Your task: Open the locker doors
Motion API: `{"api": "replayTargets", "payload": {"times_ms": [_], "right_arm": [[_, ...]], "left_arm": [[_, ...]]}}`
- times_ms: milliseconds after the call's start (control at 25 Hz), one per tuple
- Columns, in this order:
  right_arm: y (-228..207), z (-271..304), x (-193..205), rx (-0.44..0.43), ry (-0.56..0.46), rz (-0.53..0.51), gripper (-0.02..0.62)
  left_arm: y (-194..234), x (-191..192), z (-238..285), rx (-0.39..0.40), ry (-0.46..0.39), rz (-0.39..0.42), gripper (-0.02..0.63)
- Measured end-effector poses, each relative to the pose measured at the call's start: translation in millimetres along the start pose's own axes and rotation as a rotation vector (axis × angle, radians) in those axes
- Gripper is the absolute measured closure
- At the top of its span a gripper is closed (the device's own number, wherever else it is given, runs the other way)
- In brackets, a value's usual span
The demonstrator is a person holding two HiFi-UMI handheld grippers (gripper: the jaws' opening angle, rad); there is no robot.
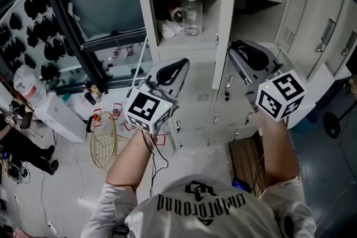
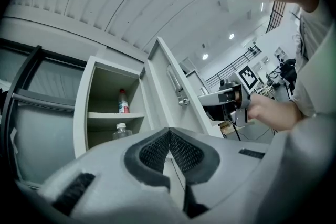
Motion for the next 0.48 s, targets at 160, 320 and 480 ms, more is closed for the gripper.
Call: {"api": "replayTargets", "payload": {"times_ms": [160, 320, 480], "right_arm": [[-34.0, -28.5, 5.1, 0.011, 0.007, 0.019, 0.477], [-63.6, -44.2, 11.3, -0.010, 0.005, 0.049, 0.472], [-90.6, -60.1, 18.0, -0.017, -0.002, 0.067, 0.471]], "left_arm": [[-28.3, -3.8, 23.4, 0.004, -0.003, -0.008, 0.598], [-49.8, -4.0, 44.2, -0.001, -0.001, -0.011, 0.598], [-70.4, -5.4, 60.9, -0.013, 0.011, -0.007, 0.598]]}}
Point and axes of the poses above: the fingertips, and each gripper's own axes: z forward along the fingers, y to its left, x out of its underside, the point moved 2 cm from there along -z, backward along the fingers, and after that the axes turned 1 degree about -x, right-handed, at the moved point
